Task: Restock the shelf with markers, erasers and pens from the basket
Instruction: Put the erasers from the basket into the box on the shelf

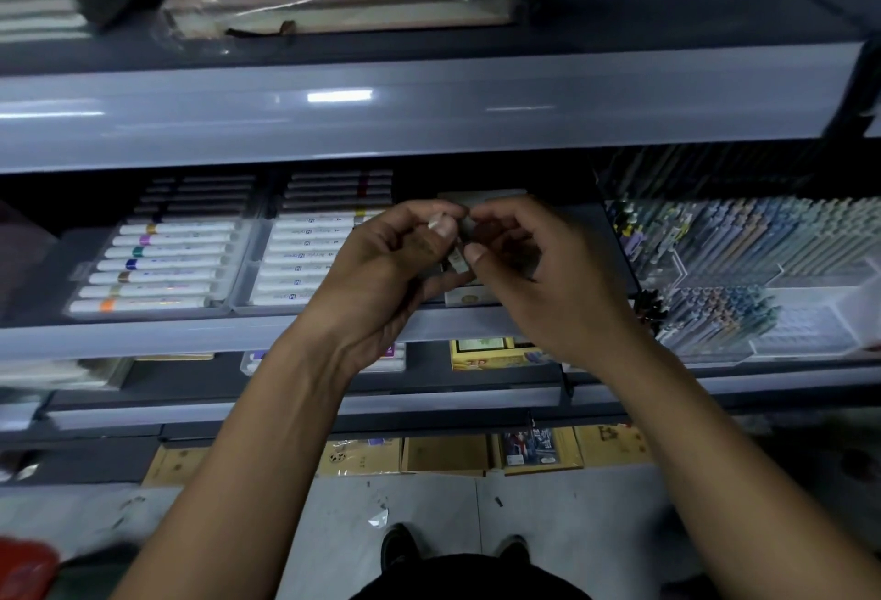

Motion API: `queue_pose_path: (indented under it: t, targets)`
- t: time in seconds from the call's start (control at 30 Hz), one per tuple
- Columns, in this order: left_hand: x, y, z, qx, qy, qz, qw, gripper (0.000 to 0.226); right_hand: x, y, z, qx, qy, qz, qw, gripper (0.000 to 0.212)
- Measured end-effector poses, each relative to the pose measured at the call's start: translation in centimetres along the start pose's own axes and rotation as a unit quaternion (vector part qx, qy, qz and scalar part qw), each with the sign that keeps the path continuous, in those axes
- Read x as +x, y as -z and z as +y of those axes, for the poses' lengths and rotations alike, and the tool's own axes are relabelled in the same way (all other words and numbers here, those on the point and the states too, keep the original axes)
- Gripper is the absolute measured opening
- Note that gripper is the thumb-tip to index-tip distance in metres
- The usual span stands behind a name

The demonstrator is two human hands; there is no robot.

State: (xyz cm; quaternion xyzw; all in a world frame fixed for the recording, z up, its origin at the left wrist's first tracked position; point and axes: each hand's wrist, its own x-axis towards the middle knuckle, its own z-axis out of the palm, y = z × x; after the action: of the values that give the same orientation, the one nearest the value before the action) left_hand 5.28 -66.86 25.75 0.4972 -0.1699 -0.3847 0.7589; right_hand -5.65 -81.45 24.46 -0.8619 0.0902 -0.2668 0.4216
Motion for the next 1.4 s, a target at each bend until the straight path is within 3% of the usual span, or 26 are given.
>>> queue_pose_path:
  t: [0.5, 0.73, 0.83, 0.9, 1.0, 1.17, 1.23, 1.4]
  targets:
    - [0.7, -0.6, -0.8, 0.092, -0.033, -0.014, 0.995, 0.014, 0.2, 0.6, 0.5, -0.04, -0.009, -0.005, 0.999, 0.031]
    - [1.3, -0.4, -1.3, 0.117, -0.045, -0.019, 0.992, 0.04, 0.1, 0.7, 0.7, -0.012, -0.003, -0.006, 1.0, 0.043]
    - [1.6, -0.6, -1.6, 0.145, -0.044, 0.032, 0.988, 0.038, 0.2, 1.0, 0.9, -0.007, 0.008, 0.004, 1.0, 0.044]
    - [2.1, -0.6, -1.8, 0.283, -0.085, 0.107, 0.949, 0.027, 0.3, 1.2, 1.0, -0.012, 0.018, 0.015, 1.0, 0.041]
    - [2.6, 0.2, -2.5, 0.569, -0.133, 0.185, 0.791, 0.026, 0.3, 1.5, 1.4, -0.024, 0.025, 0.014, 0.999, 0.033]
    - [3.5, 0.5, -4.1, 0.738, -0.097, 0.206, 0.636, 0.043, 0.3, 1.8, 2.5, -0.026, 0.018, 0.012, 0.999, 0.029]
    - [3.4, 0.3, -4.5, 0.764, -0.12, 0.199, 0.602, 0.04, 0.2, 1.8, 2.9, -0.025, 0.017, 0.013, 0.999, 0.03]
    - [2.8, 0.4, -4.6, 0.772, -0.191, 0.176, 0.58, 0.032, -0.1, 1.9, 3.7, -0.045, 0.032, 0.01, 0.998, 0.031]
